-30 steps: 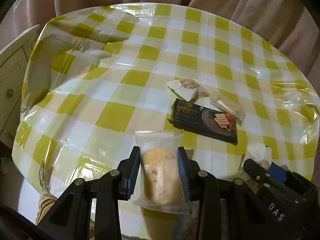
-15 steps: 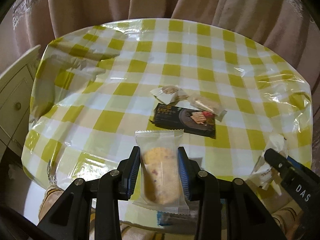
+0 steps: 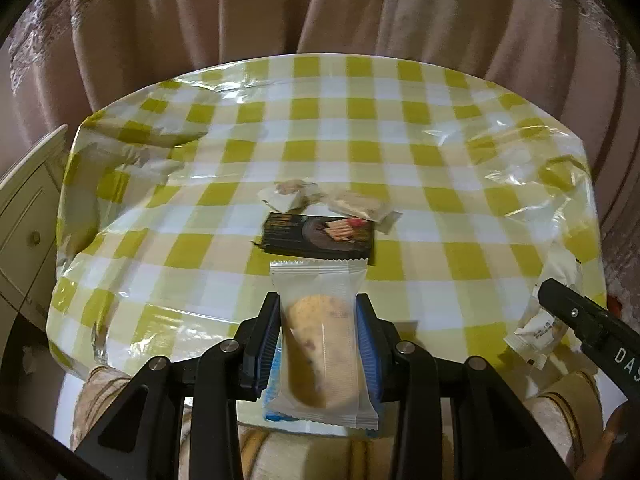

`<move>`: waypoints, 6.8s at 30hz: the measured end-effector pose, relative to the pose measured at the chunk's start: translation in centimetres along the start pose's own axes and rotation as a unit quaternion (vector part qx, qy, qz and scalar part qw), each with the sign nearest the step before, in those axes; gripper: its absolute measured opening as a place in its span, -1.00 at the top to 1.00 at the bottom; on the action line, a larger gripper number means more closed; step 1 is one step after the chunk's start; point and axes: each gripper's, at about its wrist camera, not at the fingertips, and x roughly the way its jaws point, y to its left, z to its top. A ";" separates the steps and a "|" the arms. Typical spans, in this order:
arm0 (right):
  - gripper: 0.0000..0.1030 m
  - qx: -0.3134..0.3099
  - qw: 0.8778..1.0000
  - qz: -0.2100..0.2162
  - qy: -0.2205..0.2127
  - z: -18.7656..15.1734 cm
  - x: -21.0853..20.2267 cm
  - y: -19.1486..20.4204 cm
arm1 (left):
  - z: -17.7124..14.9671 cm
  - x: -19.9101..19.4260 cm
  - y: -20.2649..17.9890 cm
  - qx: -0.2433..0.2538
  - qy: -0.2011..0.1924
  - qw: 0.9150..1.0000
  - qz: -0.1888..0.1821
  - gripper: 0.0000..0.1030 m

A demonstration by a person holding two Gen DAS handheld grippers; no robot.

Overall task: Organize snacks
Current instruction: 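Carry both packets to the white box and open both grippers, then bring both empty grippers back over the table, then grasp the blue-edged clear packet with the left gripper, then lift the blue-edged packet with the left gripper while the right grasps the black cracker box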

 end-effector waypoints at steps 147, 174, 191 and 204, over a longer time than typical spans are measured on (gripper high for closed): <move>-0.21 -0.108 0.984 -0.030 0.136 -3.9 4.2 2.6 | -2.4 5.8 6.2 -0.047 0.170 0.980 -0.089 -0.20; -0.25 -0.075 0.986 0.001 0.151 -2.6 7.0 3.0 | -0.9 8.8 1.6 0.035 0.169 0.979 -0.106 0.04; -0.31 -0.128 0.982 0.006 0.138 -0.2 9.4 6.4 | 0.5 11.1 7.3 -0.104 0.160 0.973 -0.127 0.99; -0.32 -0.174 0.970 0.035 0.167 -0.1 12.0 9.2 | -0.8 10.0 10.7 -0.196 0.177 0.948 -0.178 0.06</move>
